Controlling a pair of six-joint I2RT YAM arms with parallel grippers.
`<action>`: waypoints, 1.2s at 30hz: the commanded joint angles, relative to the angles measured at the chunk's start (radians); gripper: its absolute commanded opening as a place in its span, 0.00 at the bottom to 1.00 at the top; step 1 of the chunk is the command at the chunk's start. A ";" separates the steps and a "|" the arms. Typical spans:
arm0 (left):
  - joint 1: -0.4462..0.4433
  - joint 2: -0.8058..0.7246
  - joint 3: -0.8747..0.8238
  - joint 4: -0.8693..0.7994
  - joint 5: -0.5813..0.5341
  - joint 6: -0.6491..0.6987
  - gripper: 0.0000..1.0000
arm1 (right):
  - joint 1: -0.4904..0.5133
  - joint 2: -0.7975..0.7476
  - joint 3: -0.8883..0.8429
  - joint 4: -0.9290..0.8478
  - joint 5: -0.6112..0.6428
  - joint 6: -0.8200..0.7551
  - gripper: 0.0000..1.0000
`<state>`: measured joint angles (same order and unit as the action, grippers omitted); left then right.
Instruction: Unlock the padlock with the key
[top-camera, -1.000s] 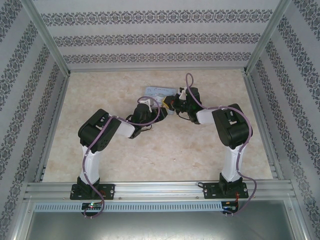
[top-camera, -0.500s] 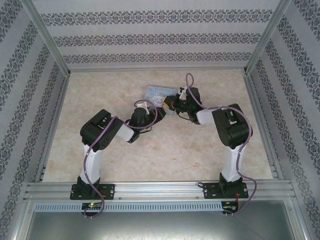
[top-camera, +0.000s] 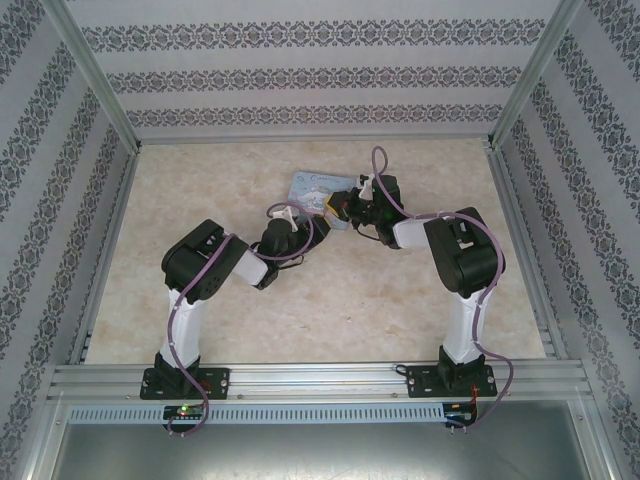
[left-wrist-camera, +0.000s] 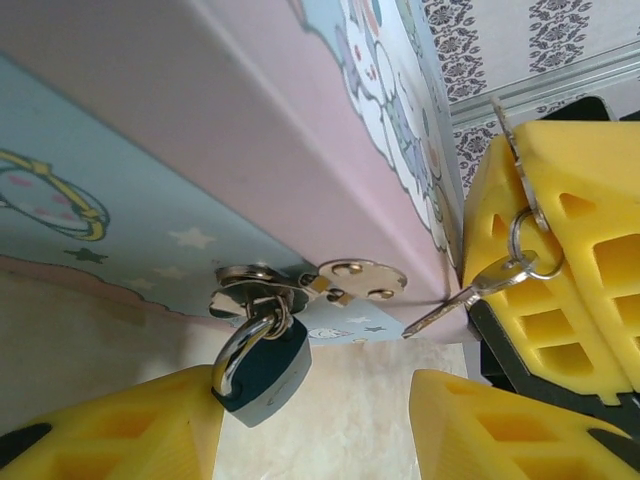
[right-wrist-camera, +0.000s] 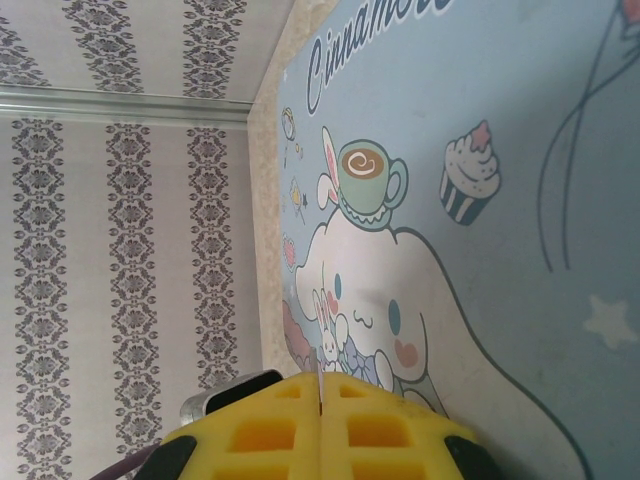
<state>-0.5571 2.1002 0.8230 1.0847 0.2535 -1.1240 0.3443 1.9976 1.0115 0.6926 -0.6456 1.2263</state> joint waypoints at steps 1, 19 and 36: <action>-0.018 0.029 -0.013 -0.010 -0.003 -0.026 0.50 | 0.001 0.024 -0.019 -0.005 0.001 -0.005 0.00; -0.053 0.060 -0.005 0.021 -0.094 -0.090 0.54 | 0.001 0.039 -0.025 0.007 -0.005 0.000 0.00; -0.087 0.049 -0.088 0.136 -0.192 -0.174 0.43 | -0.001 0.042 -0.036 0.012 -0.010 -0.002 0.00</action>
<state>-0.6266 2.1513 0.7666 1.2602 0.0662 -1.2915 0.3439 2.0060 1.0050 0.7261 -0.6521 1.2278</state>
